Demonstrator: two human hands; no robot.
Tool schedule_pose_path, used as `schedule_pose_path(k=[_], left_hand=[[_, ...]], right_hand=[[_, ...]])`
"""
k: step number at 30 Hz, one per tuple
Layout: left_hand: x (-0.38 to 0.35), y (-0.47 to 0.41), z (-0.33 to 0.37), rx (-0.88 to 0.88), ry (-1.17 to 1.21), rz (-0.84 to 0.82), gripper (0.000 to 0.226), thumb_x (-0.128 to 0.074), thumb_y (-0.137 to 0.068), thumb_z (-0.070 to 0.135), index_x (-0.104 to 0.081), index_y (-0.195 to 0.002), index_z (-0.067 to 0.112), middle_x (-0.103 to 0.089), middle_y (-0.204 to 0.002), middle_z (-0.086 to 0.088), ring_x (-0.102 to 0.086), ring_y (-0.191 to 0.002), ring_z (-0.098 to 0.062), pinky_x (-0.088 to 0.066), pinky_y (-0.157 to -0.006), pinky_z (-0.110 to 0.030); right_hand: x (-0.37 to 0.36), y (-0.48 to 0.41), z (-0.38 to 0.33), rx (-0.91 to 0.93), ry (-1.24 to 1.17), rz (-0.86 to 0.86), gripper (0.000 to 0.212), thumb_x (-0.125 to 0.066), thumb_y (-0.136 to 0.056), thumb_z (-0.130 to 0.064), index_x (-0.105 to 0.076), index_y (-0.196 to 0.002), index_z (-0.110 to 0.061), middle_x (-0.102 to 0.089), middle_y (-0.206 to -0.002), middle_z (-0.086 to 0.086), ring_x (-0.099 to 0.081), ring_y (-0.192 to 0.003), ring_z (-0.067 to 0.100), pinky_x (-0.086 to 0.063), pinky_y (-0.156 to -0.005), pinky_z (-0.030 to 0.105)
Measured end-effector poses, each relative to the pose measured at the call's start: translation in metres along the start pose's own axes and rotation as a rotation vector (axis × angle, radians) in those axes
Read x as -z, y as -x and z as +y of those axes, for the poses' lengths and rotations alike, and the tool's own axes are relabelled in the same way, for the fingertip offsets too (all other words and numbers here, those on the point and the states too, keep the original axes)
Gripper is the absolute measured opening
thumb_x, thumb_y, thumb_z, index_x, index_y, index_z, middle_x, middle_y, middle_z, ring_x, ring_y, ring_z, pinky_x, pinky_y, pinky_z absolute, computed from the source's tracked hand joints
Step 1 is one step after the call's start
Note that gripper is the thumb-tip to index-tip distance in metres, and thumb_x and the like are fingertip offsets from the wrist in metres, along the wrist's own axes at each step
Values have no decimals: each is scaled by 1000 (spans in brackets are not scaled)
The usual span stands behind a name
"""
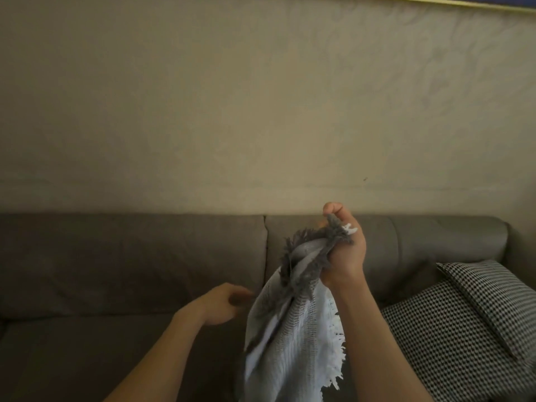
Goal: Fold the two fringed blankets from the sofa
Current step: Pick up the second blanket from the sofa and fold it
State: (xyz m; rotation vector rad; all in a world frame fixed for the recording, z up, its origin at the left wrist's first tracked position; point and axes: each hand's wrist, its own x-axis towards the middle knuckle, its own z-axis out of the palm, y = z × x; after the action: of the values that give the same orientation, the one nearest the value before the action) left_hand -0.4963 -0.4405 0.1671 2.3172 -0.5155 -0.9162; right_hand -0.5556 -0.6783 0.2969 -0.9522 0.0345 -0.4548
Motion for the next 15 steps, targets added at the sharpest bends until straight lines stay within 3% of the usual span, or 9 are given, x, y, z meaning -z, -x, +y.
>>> schedule_pose_path(k=[3, 6, 10, 15], left_hand=[[-15, -8, 7, -71, 196, -8, 89, -96, -70, 54, -52, -147, 42, -58, -147, 18, -55, -137, -4, -50, -115, -37], [-31, -14, 23, -106, 170, -8, 78, -89, -62, 75, -59, -130, 52, -64, -135, 23, -63, -126, -5, -55, -108, -43], [-37, -6, 48, -207, 303, 167, 54, -73, -76, 75, -66, -122, 48, -71, -120, 23, -67, -112, 1, -57, -100, -36], [-37, 5, 75, -373, 374, 434, 14, -72, -85, 52, -71, -97, 46, -73, -100, 21, -70, -97, 1, -57, -87, -33]], right_hand=[[3, 2, 0, -34, -120, -42, 12, -49, -89, -14, -59, -86, -11, -36, -54, 1, -23, -41, 12, -16, -41, 25], [3, 4, 1, -43, -134, -35, 15, -47, -89, -13, -61, -84, -11, -41, -56, 2, -28, -41, 11, -18, -41, 25], [1, 6, -1, -30, -104, 1, 12, -48, -86, -13, -60, -82, -12, -41, -59, 3, -30, -44, 11, -18, -42, 25], [4, 9, 2, 4, 72, 63, 12, -50, -84, -12, -61, -79, -15, -38, -64, 2, -24, -53, 15, -11, -50, 38]])
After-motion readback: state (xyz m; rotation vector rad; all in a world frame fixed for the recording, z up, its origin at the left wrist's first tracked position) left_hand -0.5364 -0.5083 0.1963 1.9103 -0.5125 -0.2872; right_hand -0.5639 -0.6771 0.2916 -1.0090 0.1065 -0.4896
